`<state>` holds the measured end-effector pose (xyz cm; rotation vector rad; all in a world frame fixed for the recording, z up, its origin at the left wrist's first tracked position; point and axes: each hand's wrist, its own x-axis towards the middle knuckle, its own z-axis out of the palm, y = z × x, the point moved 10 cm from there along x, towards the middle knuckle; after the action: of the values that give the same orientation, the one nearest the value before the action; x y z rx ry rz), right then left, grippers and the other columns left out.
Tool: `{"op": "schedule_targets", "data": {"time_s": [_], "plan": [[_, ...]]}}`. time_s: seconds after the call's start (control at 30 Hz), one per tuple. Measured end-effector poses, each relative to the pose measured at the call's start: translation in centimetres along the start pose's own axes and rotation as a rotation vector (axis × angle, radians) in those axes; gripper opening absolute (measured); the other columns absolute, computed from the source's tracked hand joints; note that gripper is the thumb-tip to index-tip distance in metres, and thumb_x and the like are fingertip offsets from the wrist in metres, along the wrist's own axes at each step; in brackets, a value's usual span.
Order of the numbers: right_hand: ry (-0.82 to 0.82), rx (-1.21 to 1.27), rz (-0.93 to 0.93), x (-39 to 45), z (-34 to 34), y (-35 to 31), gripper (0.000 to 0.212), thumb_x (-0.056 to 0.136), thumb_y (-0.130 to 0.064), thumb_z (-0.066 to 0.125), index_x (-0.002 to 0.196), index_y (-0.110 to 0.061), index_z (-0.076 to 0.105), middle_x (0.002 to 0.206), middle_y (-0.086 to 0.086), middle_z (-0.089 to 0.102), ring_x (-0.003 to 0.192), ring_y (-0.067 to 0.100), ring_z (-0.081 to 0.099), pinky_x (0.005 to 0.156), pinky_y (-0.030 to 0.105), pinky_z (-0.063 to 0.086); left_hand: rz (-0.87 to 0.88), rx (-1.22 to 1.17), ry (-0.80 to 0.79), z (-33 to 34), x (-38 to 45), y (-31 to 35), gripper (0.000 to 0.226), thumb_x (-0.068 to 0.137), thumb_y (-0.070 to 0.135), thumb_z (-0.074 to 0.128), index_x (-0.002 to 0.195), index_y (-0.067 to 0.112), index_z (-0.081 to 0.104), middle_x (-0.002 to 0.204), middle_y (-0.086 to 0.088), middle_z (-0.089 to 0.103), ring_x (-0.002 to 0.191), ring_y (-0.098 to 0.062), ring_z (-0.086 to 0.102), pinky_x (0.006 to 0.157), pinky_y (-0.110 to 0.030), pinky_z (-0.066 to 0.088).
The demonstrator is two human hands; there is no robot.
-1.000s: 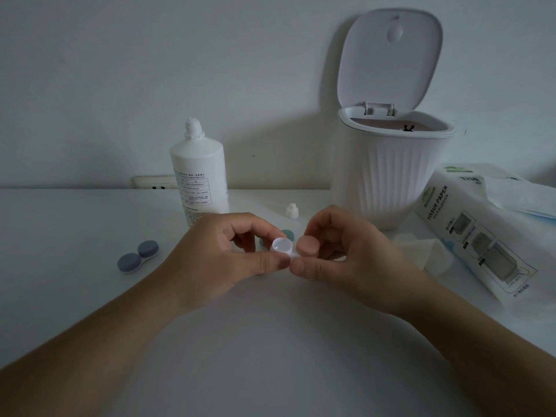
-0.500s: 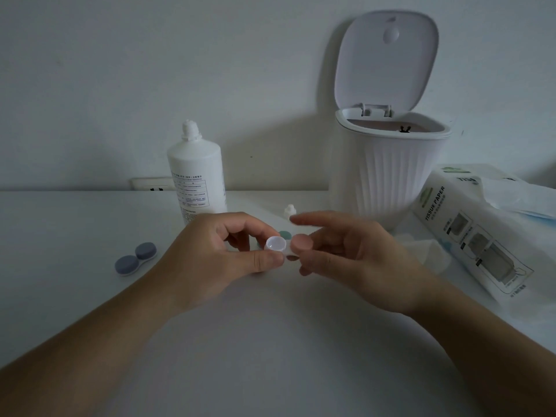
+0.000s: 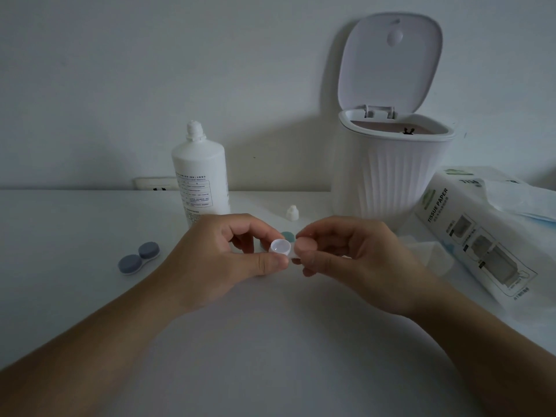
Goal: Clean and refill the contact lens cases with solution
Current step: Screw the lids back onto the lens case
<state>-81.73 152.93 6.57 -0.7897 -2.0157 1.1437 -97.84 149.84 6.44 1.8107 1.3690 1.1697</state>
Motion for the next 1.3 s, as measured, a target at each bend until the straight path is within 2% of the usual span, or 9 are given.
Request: {"op": "schedule_targets", "data": {"time_s": [0.17, 0.3, 0.43, 0.6, 0.77, 0.93, 1.1, 1.23, 1.3], "plan": [[0.078, -0.003, 0.014, 0.2, -0.4, 0.3, 0.031, 0.073, -0.032, 0.084, 0.092, -0.019, 0.064, 0.086, 0.009, 0.076, 0.081, 0.037, 0.071, 0.077, 0.057, 0.057, 0.02, 0.006, -0.01, 0.3, 0.0, 0.2, 0.03, 0.059, 0.059, 0.08, 0.082, 0.04, 0.076, 0.082, 0.011, 0.073, 0.075, -0.018, 0.059, 0.069, -0.018, 0.047], [-0.028, 0.04, 0.044, 0.1, 0.4, 0.5, 0.058, 0.068, -0.049, 0.086, 0.118, -0.031, 0.064, 0.098, 0.0, 0.077, 0.09, 0.021, 0.075, 0.089, 0.046, 0.059, 0.023, 0.004, 0.003, 0.2, 0.0, 0.1, 0.033, 0.059, 0.06, 0.08, 0.084, 0.039, 0.077, 0.08, 0.008, 0.072, 0.077, -0.02, 0.059, 0.069, -0.025, 0.048], [-0.001, -0.006, -0.014, 0.1, 0.0, 0.0, 0.021, 0.083, -0.033, 0.079, 0.104, -0.03, 0.075, 0.092, -0.003, 0.079, 0.088, 0.016, 0.076, 0.089, 0.035, 0.059, 0.02, -0.009, 0.006, 0.1, 0.0, 0.2, 0.032, 0.06, 0.058, 0.08, 0.085, 0.038, 0.077, 0.085, 0.004, 0.074, 0.079, -0.024, 0.061, 0.077, -0.042, 0.052], [0.021, -0.011, -0.036, 0.0, -0.1, -0.1, 0.022, 0.075, -0.037, 0.077, 0.095, -0.029, 0.077, 0.09, -0.009, 0.079, 0.088, 0.008, 0.076, 0.085, 0.023, 0.059, 0.034, -0.015, 0.015, 0.1, 0.0, 0.4, 0.033, 0.058, 0.059, 0.082, 0.082, 0.037, 0.077, 0.083, -0.005, 0.072, 0.078, -0.03, 0.06, 0.077, -0.05, 0.052], [0.035, -0.021, -0.04, 0.1, -0.2, 0.1, 0.026, 0.073, -0.04, 0.078, 0.097, -0.033, 0.076, 0.091, -0.009, 0.079, 0.088, 0.009, 0.076, 0.087, 0.029, 0.06, 0.073, 0.06, 0.006, 0.0, 0.0, 0.5, 0.033, 0.06, 0.062, 0.079, 0.087, 0.042, 0.076, 0.088, 0.008, 0.074, 0.078, -0.017, 0.059, 0.076, -0.036, 0.051], [0.028, -0.001, -0.018, 0.3, -0.3, 0.6, 0.023, 0.076, -0.043, 0.08, 0.097, -0.032, 0.076, 0.092, -0.007, 0.079, 0.09, 0.014, 0.076, 0.091, 0.039, 0.059, 0.188, 0.388, -0.003, -0.6, 0.3, 1.0, 0.048, 0.06, 0.067, 0.081, 0.101, 0.045, 0.072, 0.102, 0.026, 0.067, 0.092, -0.01, 0.056, 0.074, -0.017, 0.045], [0.051, 0.044, -0.001, 0.3, -0.6, 1.0, 0.032, 0.072, -0.046, 0.076, 0.097, -0.027, 0.076, 0.09, 0.0, 0.079, 0.092, 0.023, 0.076, 0.095, 0.047, 0.057, 0.168, 0.619, -0.064, -0.1, 0.3, -0.5, 0.017, 0.081, 0.051, 0.073, 0.094, 0.041, 0.07, 0.095, 0.025, 0.065, 0.088, -0.007, 0.056, 0.07, -0.026, 0.051], [0.028, 0.067, 0.024, 0.4, -0.4, 1.4, 0.026, 0.074, -0.039, 0.082, 0.097, -0.027, 0.076, 0.091, 0.001, 0.079, 0.091, 0.022, 0.077, 0.093, 0.04, 0.058, 0.128, 0.654, -0.097, 0.2, 0.5, -1.3, 0.04, 0.078, 0.064, 0.052, 0.105, 0.041, 0.07, 0.088, 0.017, 0.067, 0.091, -0.003, 0.052, 0.072, -0.026, 0.05], [0.014, 0.061, 0.031, 0.4, -0.3, 1.5, 0.022, 0.077, -0.034, 0.084, 0.097, -0.028, 0.076, 0.091, 0.0, 0.08, 0.091, 0.02, 0.077, 0.093, 0.038, 0.058, 0.123, 0.663, -0.073, 0.1, 0.4, -1.3, 0.033, 0.08, 0.062, 0.056, 0.103, 0.043, 0.069, 0.079, 0.015, 0.062, 0.089, -0.001, 0.051, 0.068, -0.023, 0.044]]}}
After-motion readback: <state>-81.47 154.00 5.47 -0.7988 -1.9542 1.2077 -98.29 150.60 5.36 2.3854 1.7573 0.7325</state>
